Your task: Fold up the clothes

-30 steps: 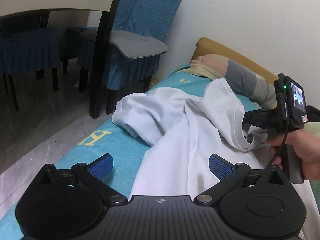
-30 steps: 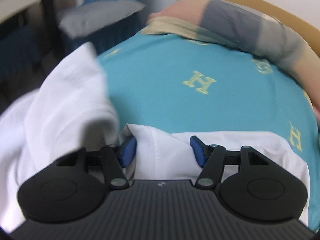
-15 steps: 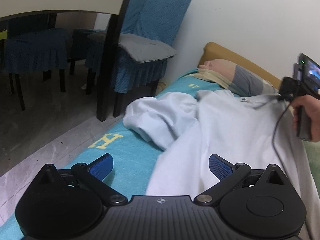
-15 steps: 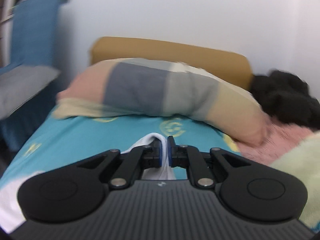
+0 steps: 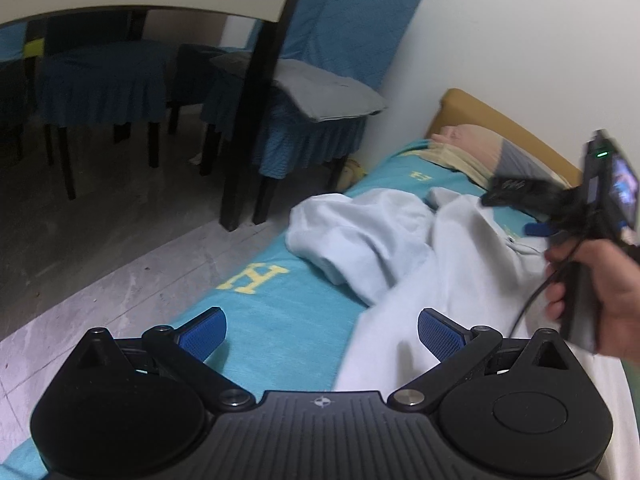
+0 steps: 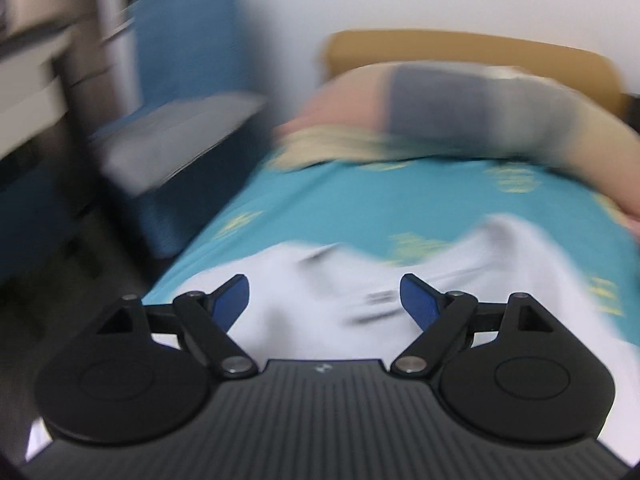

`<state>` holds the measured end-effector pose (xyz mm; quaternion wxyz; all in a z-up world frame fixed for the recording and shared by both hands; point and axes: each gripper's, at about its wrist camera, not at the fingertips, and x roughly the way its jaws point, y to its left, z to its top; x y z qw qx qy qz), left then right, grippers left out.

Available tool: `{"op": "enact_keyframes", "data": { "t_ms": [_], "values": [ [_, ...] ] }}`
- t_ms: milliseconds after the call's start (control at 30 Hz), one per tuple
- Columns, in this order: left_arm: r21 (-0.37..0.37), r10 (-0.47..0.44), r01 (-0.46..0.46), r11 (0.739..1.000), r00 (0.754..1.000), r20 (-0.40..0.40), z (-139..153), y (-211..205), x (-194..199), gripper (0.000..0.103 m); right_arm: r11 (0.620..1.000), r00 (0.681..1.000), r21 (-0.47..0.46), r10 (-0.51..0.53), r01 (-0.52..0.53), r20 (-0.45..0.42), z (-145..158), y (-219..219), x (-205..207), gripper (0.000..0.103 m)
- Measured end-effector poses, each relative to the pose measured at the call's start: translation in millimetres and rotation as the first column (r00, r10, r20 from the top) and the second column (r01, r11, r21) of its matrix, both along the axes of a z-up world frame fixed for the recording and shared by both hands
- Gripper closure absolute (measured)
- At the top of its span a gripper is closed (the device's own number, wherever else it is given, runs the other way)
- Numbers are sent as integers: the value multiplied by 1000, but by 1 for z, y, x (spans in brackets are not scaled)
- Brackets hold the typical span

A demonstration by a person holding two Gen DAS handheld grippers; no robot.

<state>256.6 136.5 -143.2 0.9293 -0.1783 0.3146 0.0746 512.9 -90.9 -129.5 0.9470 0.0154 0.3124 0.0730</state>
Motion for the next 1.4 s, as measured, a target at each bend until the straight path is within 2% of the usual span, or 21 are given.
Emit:
{"op": "enact_keyframes", "data": {
  "t_ms": [100, 133, 167, 200, 300, 433, 467, 500, 533, 567, 700, 900, 967, 1033, 1100, 1200, 1400],
  "values": [
    [1, 19, -19, 1000, 1000, -7, -5, 4, 5, 0, 1000, 1000, -13, 14, -15, -27, -19, 18, 19, 38],
    [-8, 24, -24, 1000, 1000, -13, -8, 7, 7, 0, 1000, 999, -6, 9, -9, -32, -24, 20, 26, 59],
    [-16, 30, -30, 999, 999, -18, -11, 10, 10, 0, 1000, 999, 1, 3, -3, -36, -29, 23, 32, 69],
    [-24, 35, -36, 999, 999, -23, -13, 13, 12, 0, 1000, 1000, -5, -4, 4, -26, -28, 26, 36, 89],
    [-47, 51, -53, 997, 998, -39, -21, 22, 19, 0, 998, 999, -48, -41, 42, 17, -18, 34, 43, 91],
    [-62, 64, -67, 996, 997, -42, -24, 32, 23, 0, 993, 992, -18, -114, 115, 49, 5, 31, 33, 87],
    [-59, 61, -63, 996, 997, -39, -22, 32, 22, 0, 993, 992, -9, -121, 121, 37, 12, 29, 28, 78],
    [-56, 50, -52, 997, 998, -38, -20, 32, 20, 0, 993, 993, 6, -114, 114, 18, 20, 27, 23, 68],
    [-52, 36, -38, 998, 999, -36, -18, 30, 19, 0, 994, 995, 25, -105, 105, 1, 27, 25, 17, 38],
    [-48, 27, -28, 998, 999, -34, -16, 29, 17, 0, 993, 994, 43, -107, 107, -1, 35, 25, 5, 16],
    [-88, 14, -17, 996, 999, -35, -7, 29, 10, 0, 994, 998, 83, -66, 67, -14, 74, 24, -56, 17],
    [-165, -29, 22, 986, 999, -41, 2, 24, 5, 0, 998, 999, -55, 40, -40, -2, 129, 13, -179, 17],
    [-278, -38, 26, 960, 999, -36, -4, 28, 6, 2, 998, 999, -50, 46, -46, -4, 136, 1, -212, 17],
    [-359, -20, 9, 933, 999, -29, -10, 35, 10, 4, 998, 999, -41, 52, -52, -7, 141, -11, -244, 17],
    [-407, 24, -30, 913, 1000, -20, -15, 42, 18, 6, 998, 998, -22, 60, -59, 2, 144, -23, -274, 17],
    [-499, 77, -63, 865, 997, 8, -26, 57, 35, 9, 998, 999, 44, 36, -38, 36, 138, -41, -305, 17],
    [-589, 144, -99, 802, 989, 29, -51, 90, 75, 14, 979, 998, 195, -57, 49, 36, 120, -81, -331, 17]
  ]
}}
